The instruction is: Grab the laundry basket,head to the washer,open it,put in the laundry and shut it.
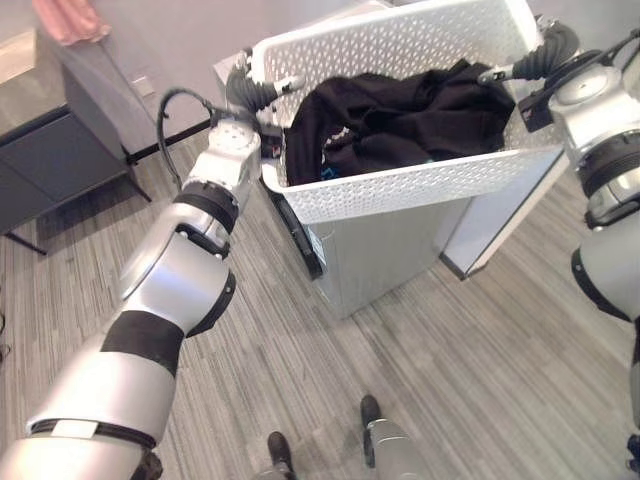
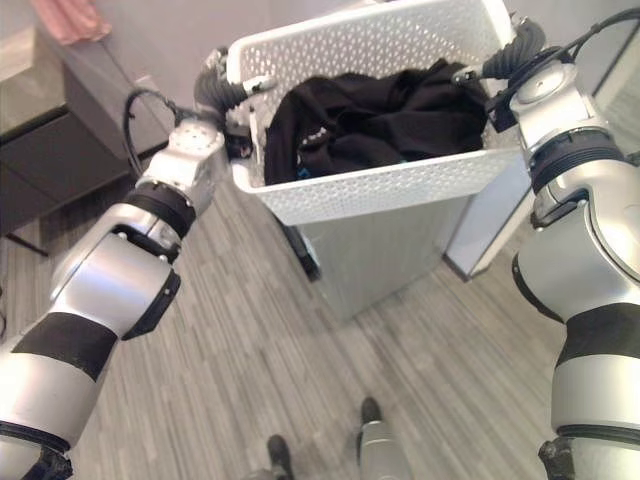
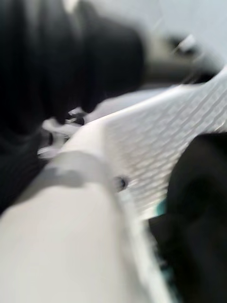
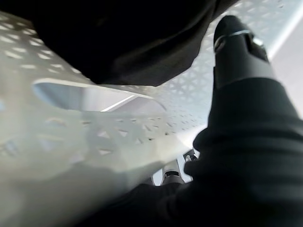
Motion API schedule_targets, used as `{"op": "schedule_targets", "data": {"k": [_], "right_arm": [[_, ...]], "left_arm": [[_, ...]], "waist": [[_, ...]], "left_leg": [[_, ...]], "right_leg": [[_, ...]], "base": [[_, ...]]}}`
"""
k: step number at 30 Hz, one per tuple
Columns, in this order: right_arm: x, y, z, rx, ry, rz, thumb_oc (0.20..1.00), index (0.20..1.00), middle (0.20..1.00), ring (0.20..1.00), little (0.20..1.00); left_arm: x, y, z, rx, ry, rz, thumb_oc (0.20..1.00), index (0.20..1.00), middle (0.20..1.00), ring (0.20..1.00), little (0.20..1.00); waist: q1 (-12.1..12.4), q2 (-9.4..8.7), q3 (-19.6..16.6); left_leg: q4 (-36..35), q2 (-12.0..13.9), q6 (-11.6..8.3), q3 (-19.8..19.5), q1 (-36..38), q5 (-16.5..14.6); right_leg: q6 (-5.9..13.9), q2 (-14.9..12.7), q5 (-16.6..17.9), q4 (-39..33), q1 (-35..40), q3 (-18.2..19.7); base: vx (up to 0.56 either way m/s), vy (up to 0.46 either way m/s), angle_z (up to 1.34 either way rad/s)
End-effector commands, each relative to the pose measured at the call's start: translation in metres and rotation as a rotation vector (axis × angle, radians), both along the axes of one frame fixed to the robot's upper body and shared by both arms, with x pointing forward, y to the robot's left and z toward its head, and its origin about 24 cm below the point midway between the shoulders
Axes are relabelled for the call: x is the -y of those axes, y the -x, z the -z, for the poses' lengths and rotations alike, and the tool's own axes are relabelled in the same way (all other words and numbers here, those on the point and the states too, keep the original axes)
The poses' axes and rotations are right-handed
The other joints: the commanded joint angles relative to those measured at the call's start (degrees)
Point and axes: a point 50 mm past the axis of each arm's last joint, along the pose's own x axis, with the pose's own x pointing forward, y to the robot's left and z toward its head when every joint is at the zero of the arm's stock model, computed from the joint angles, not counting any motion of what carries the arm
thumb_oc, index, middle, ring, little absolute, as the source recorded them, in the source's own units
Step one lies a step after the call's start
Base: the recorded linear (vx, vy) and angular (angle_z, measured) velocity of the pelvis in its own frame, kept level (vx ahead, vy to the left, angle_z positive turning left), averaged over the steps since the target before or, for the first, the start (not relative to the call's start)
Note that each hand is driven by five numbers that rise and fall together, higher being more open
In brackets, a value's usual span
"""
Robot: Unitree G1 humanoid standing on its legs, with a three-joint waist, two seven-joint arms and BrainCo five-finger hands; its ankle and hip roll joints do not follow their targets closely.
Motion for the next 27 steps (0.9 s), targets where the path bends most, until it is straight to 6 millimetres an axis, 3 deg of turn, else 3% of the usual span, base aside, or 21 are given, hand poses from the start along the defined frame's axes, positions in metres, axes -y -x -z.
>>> {"op": "schedule_targets", "data": {"k": [1,2,4,5,8,9,10,11,12,13,15,17,18,22,27], "right_arm": [[-0.059,0.014,-0.081,0.213,0.054,-0.203,1.000,1.000,1.000,1.000,1.000],[-0.052,0.014,-0.080,0.204,0.050,-0.194,1.000,1.000,1.000,1.000,1.000],[-0.043,0.013,-0.075,0.196,0.043,-0.181,1.000,1.000,1.000,1.000,1.000],[-0.040,0.013,-0.072,0.191,0.041,-0.174,1.000,1.000,1.000,1.000,1.000],[-0.038,0.010,-0.063,0.159,0.058,-0.167,1.000,1.000,1.000,1.000,1.000],[-0.022,0.006,-0.042,0.015,0.139,-0.108,1.000,1.000,1.000,1.000,1.000],[-0.055,0.003,-0.046,0.059,0.115,-0.216,1.000,1.000,1.000,1.000,1.000],[-0.066,0.003,-0.051,0.091,0.093,-0.249,1.000,1.000,1.000,1.000,1.000],[-0.066,0.003,-0.051,0.092,0.093,-0.248,1.000,1.000,1.000,1.000,1.000],[-0.066,0.001,-0.044,0.074,0.060,-0.252,1.000,1.000,1.000,1.000,1.000],[-0.070,0.000,-0.042,0.071,0.068,-0.260,1.000,1.000,1.000,1.000,1.000],[-0.074,0.000,-0.044,0.072,0.064,-0.273,1.000,1.000,1.000,1.000,1.000],[-0.082,0.000,-0.042,0.072,0.044,-0.299,1.000,1.000,1.000,1.000,1.000],[-0.087,0.000,-0.045,0.073,0.039,-0.307,1.000,1.000,1.000,1.000,1.000],[-0.091,-0.005,-0.025,0.012,0.025,-0.330,1.000,1.000,1.000,1.000,1.000]], "left_arm": [[0.042,0.006,-0.051,0.116,-0.039,0.115,1.000,1.000,1.000,1.000,1.000],[0.042,0.005,-0.044,0.101,-0.053,0.123,1.000,1.000,1.000,1.000,1.000],[0.043,0.005,-0.040,0.097,-0.070,0.135,1.000,1.000,1.000,1.000,1.000],[0.043,0.005,-0.040,0.099,-0.077,0.138,1.000,1.000,1.000,1.000,1.000],[0.037,0.003,-0.036,0.084,-0.095,0.136,1.000,1.000,1.000,1.000,1.000],[0.027,0.003,-0.041,0.085,-0.107,0.115,1.000,1.000,1.000,1.000,1.000],[0.004,0.002,-0.042,0.085,-0.078,0.061,1.000,1.000,1.000,1.000,1.000],[0.012,0.003,-0.046,0.102,-0.036,0.070,1.000,1.000,1.000,1.000,1.000],[0.013,0.003,-0.047,0.103,-0.035,0.070,1.000,1.000,1.000,1.000,1.000],[0.030,0.003,-0.042,0.083,-0.051,0.123,1.000,1.000,1.000,1.000,1.000],[0.033,0.003,-0.032,0.061,-0.052,0.133,1.000,1.000,1.000,1.000,1.000],[0.036,0.003,-0.032,0.066,-0.048,0.142,1.000,1.000,1.000,1.000,1.000],[0.040,0.004,-0.038,0.081,-0.054,0.152,1.000,1.000,1.000,1.000,1.000],[0.049,0.006,-0.049,0.116,-0.068,0.174,1.000,1.000,1.000,1.000,1.000],[0.046,0.005,-0.044,0.097,-0.111,0.176,1.000,1.000,1.000,1.000,1.000]], "waist": [[-1.1,-0.02,5.5],[-1.0,0.02,6.1],[0.0,0.55,6.5],[0.5,0.91,6.5],[1.5,1.18,6.4],[2.2,1.51,5.8],[3.4,1.21,5.3],[3.4,0.46,5.4],[3.7,0.69,5.3],[2.8,-0.03,4.1],[3.1,0.36,2.4],[3.0,0.59,2.0],[2.7,0.73,1.2],[2.7,0.49,0.5],[3.2,0.20,-1.8]], "left_leg": [[3.3,-1.1,-0.50,1.4,3.9,-10.5],[-2.5,-2.0,-0.04,2.0,1.2,-10.1],[-8.3,-2.0,-0.39,1.3,-2.1,-5.5],[-10.2,-2.0,-0.52,0.7,-3.5,-4.6],[-12.3,-2.8,-0.19,-1.6,-5.0,-4.3],[-11.7,-3.2,0.12,-3.0,-5.4,-3.2],[-8.8,-4.2,1.81,-3.6,-4.8,-4.8],[-5.0,-5.3,2.17,-3.0,-5.6,-6.2],[-4.7,-4.9,2.18,-2.9,-5.8,-6.3],[-3.2,-7.1,4.24,-0.5,-6.2,-8.8],[-2.8,-8.9,5.65,1.2,-7.4,-10.1],[-2.5,-9.6,6.06,1.9,-7.7,-10.6],[-2.9,-10.8,6.68,4.0,-7.7,-12.0],[-2.9,-11.2,7.34,7.0,-7.9,-13.9],[-4.1,-12.0,8.62,10.2,-3.7,-17.0]], "right_leg": [[3.19,2.7,2.3,-13.6,12.4,1.9],[3.52,2.9,1.1,-12.8,14.0,2.1],[3.56,3.8,-0.5,-12.1,16.5,2.7],[3.51,4.3,-1.4,-11.8,17.8,3.3],[3.62,4.7,-5.0,-9.5,21.3,5.7],[4.02,4.3,-7.3,-7.3,24.8,8.6],[4.45,3.9,-8.4,-6.4,26.3,10.4],[4.80,2.8,-8.3,-6.6,27.4,11.9],[4.80,3.0,-7.9,-6.7,27.2,12.2],[5.65,0.5,-7.1,-9.0,28.0,14.7],[7.15,-2.2,-4.5,-12.5,28.1,15.7],[7.80,-3.4,-3.1,-13.3,27.7,15.9],[8.73,-5.2,-1.2,-14.4,26.8,15.8],[9.82,-6.8,1.2,-15.2,25.1,14.8],[11.57,-9.2,7.6,-13.2,24.4,9.8]], "base": [[0.27,0.011,0.50],[0.31,0.051,0.67],[0.33,0.093,0.74],[0.36,0.108,0.10],[0.34,0.140,-0.50],[0.67,0.324,-0.68],[0.63,0.318,-0.96],[0.30,0.155,-1.36],[0.37,0.232,-1.55],[0.33,0.260,-1.20],[0.38,0.324,-0.63],[0.19,0.224,-0.63],[0.17,0.245,-0.54],[0.14,0.186,-0.89],[0.16,0.108,-0.32]]}}
